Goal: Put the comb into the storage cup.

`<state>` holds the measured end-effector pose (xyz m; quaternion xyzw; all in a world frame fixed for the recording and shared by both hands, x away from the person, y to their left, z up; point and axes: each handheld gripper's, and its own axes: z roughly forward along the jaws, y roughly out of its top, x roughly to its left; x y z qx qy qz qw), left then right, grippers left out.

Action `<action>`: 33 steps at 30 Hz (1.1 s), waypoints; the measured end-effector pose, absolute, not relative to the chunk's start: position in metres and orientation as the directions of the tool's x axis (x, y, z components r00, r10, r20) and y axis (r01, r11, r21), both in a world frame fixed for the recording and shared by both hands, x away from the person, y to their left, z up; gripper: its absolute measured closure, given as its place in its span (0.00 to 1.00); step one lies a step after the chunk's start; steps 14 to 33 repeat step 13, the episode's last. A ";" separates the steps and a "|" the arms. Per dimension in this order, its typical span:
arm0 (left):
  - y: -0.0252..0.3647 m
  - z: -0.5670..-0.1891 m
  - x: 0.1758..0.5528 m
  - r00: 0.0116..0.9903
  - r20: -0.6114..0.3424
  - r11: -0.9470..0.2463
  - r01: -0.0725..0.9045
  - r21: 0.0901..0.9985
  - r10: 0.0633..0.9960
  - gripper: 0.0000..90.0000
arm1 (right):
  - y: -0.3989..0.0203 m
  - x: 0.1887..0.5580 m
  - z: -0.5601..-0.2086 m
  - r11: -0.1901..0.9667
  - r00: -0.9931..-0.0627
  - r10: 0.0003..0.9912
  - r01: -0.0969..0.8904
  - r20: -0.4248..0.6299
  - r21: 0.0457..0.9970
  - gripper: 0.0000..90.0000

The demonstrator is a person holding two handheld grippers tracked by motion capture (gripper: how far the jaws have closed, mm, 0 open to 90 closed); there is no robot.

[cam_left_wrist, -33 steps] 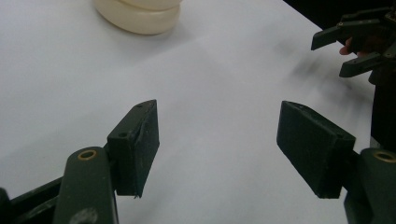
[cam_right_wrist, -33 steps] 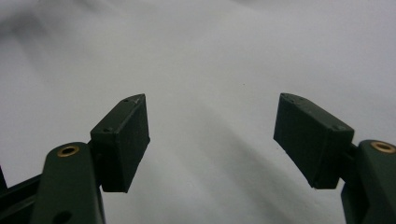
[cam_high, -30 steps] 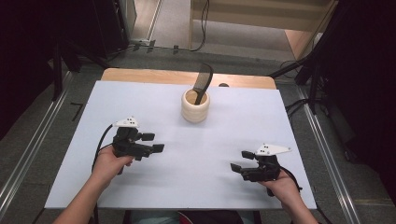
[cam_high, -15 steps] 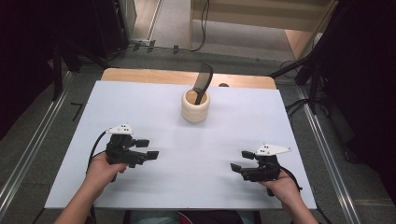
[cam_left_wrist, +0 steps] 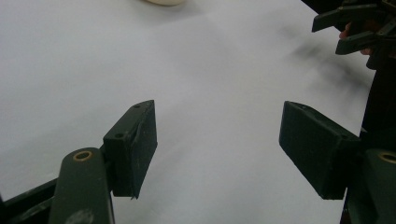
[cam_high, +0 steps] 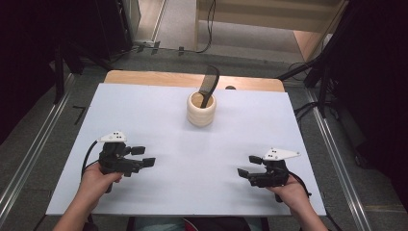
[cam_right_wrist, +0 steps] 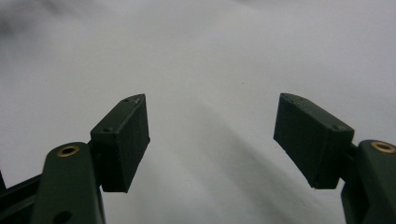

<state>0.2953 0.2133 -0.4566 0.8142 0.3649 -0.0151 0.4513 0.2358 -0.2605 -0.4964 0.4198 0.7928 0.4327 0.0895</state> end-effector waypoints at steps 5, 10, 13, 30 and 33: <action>0.216 -0.458 0.294 0.728 -0.342 -0.338 0.612 0.714 0.594 0.32 | -0.260 0.236 -0.496 0.276 -0.634 0.742 0.587 0.220 0.762 0.28; 0.215 -0.459 0.294 0.727 -0.341 -0.347 0.616 0.707 0.596 0.32 | -0.260 0.236 -0.497 0.280 -0.637 0.738 0.588 0.221 0.759 0.28; 0.214 -0.461 0.294 0.724 -0.339 -0.359 0.623 0.695 0.601 0.32 | -0.260 0.236 -0.497 0.281 -0.641 0.733 0.591 0.228 0.756 0.27; 0.214 -0.461 0.294 0.724 -0.339 -0.359 0.623 0.695 0.601 0.32 | -0.260 0.236 -0.497 0.281 -0.641 0.733 0.591 0.228 0.756 0.27; 0.214 -0.461 0.294 0.724 -0.339 -0.359 0.623 0.695 0.601 0.32 | -0.260 0.236 -0.497 0.281 -0.641 0.733 0.591 0.228 0.756 0.27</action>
